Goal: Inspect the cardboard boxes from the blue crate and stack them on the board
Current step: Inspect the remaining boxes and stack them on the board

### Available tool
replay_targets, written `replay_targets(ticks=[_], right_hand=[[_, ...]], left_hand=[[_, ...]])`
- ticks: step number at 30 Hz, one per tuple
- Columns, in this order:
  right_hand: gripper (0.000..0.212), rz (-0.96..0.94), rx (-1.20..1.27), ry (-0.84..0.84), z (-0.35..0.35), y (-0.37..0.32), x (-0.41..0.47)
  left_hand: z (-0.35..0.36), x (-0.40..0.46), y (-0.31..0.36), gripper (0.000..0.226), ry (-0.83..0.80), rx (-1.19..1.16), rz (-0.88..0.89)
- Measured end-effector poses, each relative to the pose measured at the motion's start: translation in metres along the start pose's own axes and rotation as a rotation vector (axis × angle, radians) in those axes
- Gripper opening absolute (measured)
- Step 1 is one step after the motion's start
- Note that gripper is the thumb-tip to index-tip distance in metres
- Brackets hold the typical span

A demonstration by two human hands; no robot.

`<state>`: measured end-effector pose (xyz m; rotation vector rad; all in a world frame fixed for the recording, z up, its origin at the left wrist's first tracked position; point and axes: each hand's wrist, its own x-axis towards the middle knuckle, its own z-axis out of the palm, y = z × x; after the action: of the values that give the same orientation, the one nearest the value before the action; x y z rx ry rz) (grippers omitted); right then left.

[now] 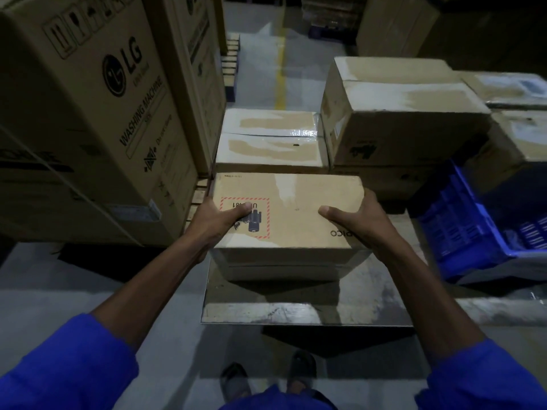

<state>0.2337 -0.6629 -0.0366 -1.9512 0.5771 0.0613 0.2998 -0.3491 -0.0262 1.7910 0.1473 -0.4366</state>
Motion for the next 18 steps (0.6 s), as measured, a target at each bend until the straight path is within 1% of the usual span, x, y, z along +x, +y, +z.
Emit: replay_targets(ticks=[2, 5, 6, 8, 10, 11, 14, 15, 16, 18], right_hand=[[0.115, -0.013, -0.012, 0.034, 0.002, 0.001, -0.007], [0.108, -0.024, 0.021, 0.092, 0.005, -0.009, -0.029], [0.105, -0.017, 0.060, 0.112, 0.004, -0.010, -0.037], [0.099, -0.009, 0.146, 0.156, 0.000, -0.006, -0.053], [0.099, -0.007, 0.213, 0.184, -0.006, 0.000, -0.064], [0.095, -0.011, 0.250, 0.187, -0.009, 0.003, -0.067], [0.071, 0.020, 0.365, 0.193, -0.009, 0.003, -0.078], [0.060, 0.030, 0.380, 0.188, -0.010, 0.007, -0.079], [0.054, 0.044, 0.393, 0.161, -0.008, 0.007, -0.083], [0.051, 0.091, 0.403, 0.109, -0.006, 0.014, -0.083]], left_hand=[[0.000, -0.006, -0.001, 0.032, 0.007, 0.007, 0.027], [-0.004, -0.016, -0.005, 0.034, -0.018, 0.023, 0.058], [-0.005, -0.018, -0.009, 0.038, -0.032, 0.032, 0.066], [-0.008, -0.024, -0.017, 0.055, -0.041, 0.044, 0.092], [-0.010, -0.031, -0.023, 0.074, -0.012, -0.040, 0.074], [-0.012, -0.034, -0.026, 0.078, -0.006, -0.119, 0.054], [-0.012, -0.040, -0.027, 0.084, -0.041, -0.275, -0.038], [-0.010, -0.040, -0.029, 0.085, -0.034, -0.297, -0.072], [-0.007, -0.040, -0.031, 0.080, -0.013, -0.298, -0.095], [-0.004, -0.039, -0.036, 0.058, 0.040, -0.289, -0.108]])
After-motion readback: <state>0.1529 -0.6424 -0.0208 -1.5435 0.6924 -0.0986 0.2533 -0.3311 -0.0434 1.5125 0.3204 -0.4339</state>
